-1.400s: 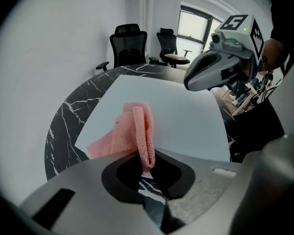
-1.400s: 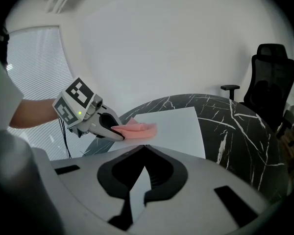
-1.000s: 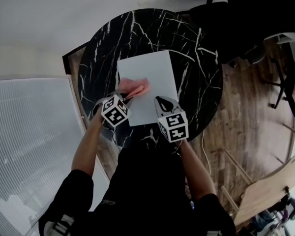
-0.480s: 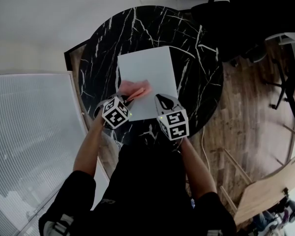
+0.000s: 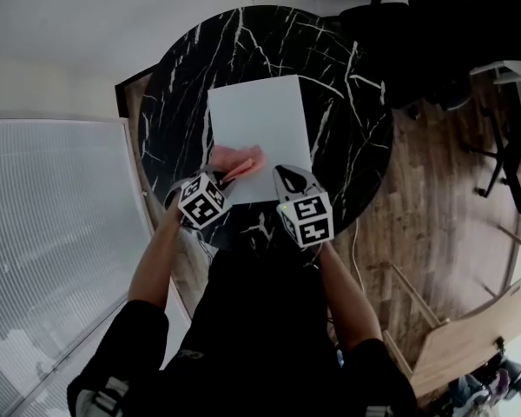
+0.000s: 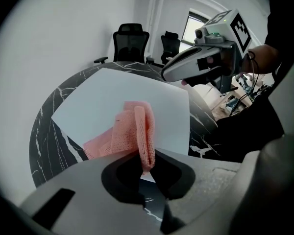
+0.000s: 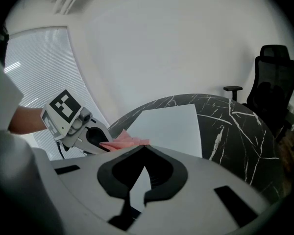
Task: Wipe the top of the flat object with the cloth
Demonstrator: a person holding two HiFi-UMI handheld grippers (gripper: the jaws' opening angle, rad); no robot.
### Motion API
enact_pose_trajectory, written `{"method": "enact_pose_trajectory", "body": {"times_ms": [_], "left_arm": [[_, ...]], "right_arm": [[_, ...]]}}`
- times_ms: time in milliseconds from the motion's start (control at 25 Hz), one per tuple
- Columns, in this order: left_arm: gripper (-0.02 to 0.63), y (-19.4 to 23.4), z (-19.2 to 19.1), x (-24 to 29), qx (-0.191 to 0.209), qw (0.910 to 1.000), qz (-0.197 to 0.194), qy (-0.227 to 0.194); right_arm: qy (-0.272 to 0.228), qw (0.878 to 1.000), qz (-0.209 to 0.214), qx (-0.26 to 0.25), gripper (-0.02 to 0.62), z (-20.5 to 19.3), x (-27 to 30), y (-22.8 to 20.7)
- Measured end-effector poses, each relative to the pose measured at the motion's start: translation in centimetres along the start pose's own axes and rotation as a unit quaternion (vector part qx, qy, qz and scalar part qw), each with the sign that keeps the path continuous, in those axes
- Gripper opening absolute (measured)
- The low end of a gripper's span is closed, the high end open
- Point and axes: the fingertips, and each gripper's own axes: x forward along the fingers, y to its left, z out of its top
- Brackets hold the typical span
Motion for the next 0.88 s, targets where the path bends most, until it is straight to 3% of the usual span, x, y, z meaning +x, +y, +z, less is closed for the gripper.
{"method": "enact_pose_trajectory", "body": {"times_ms": [880], "left_arm": [[0.021,-6.3,-1.7,0.2,-0.021,0.9995,-0.017,0.019]], "right_arm": [[0.003,0.999,0.029,-0.019,-0.006,-1.0,-1.4,0.1]]}}
